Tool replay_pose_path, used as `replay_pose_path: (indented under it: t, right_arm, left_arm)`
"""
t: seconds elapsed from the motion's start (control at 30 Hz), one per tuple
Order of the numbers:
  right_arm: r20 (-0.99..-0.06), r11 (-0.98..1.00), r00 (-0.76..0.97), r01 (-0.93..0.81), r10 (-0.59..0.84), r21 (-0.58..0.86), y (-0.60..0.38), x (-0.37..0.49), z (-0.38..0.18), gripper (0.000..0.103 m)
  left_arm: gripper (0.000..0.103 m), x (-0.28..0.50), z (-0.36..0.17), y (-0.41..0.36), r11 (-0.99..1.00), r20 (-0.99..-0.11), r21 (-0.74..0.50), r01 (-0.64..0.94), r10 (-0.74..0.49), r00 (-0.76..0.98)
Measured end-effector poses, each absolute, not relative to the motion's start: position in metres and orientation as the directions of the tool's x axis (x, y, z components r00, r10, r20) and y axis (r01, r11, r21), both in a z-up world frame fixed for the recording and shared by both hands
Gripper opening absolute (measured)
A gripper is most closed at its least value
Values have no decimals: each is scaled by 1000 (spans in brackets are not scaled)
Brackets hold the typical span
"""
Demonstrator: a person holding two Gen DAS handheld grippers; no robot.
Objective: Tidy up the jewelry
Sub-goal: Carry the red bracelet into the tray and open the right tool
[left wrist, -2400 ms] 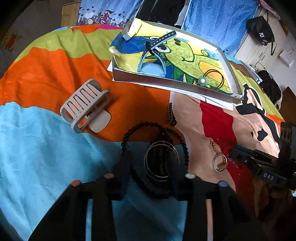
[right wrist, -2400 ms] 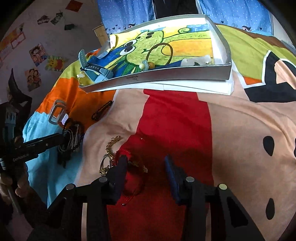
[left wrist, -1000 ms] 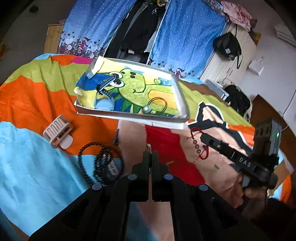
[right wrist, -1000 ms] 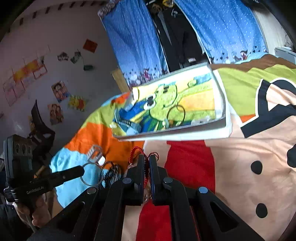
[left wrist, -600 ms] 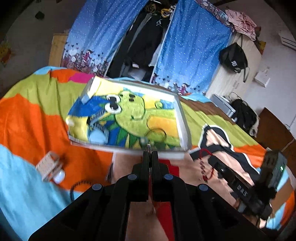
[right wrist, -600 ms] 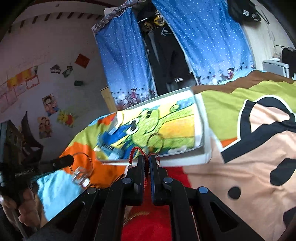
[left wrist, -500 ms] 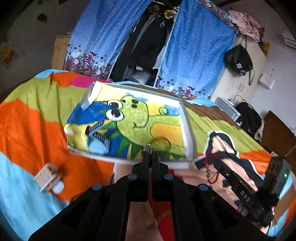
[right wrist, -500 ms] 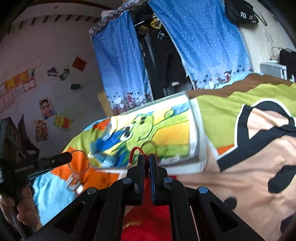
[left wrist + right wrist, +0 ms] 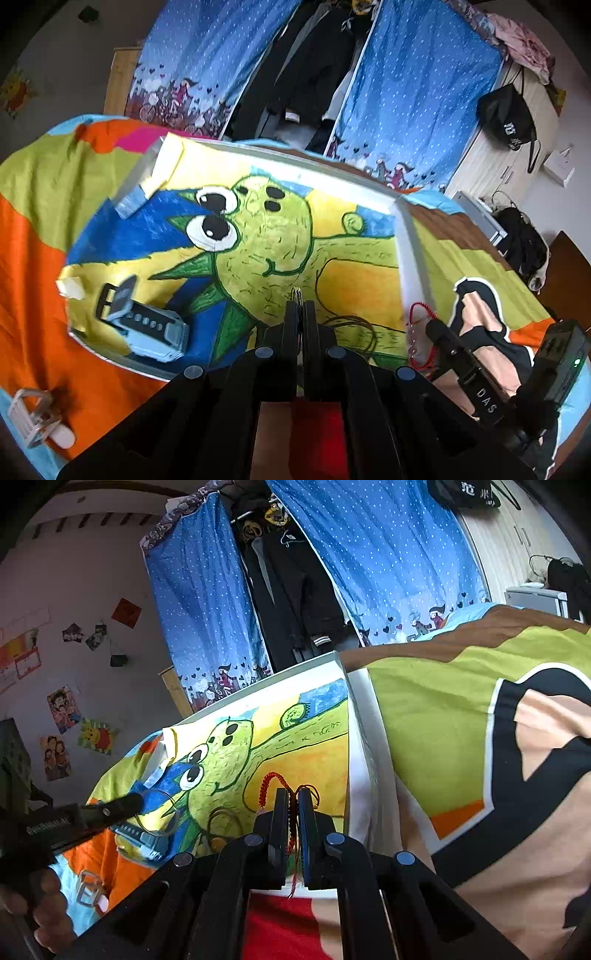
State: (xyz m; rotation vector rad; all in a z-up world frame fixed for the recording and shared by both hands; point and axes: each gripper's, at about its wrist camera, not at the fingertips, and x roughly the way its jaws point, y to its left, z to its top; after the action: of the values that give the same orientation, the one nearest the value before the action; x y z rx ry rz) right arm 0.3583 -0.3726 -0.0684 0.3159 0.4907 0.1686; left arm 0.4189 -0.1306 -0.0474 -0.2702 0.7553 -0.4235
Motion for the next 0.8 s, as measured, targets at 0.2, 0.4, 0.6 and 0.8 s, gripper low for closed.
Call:
replay_pose_path:
  t: [0.2, 0.4, 0.6, 0.8]
  right_arm:
    - [-483, 943, 840, -92, 247, 321, -366, 376, -79, 6]
    - [-523, 960, 825, -79, 214, 270, -359, 380, -86, 7]
    - [-527, 961, 828, -47, 189, 271, -366, 379, -83, 19]
    - [-480, 961, 860, -40, 173, 274, -374, 366, -65, 44]
  left_arm:
    - [0, 427, -68, -133, 897, -645, -365, 251, -438, 627]
    - [1, 426, -75, -130, 920, -673, -328, 215, -387, 631]
    - [52, 425, -70, -127, 939, -721, -304, 160, -337, 606]
    - [58, 404, -40, -122, 952, -693, -281, 118, -286, 661]
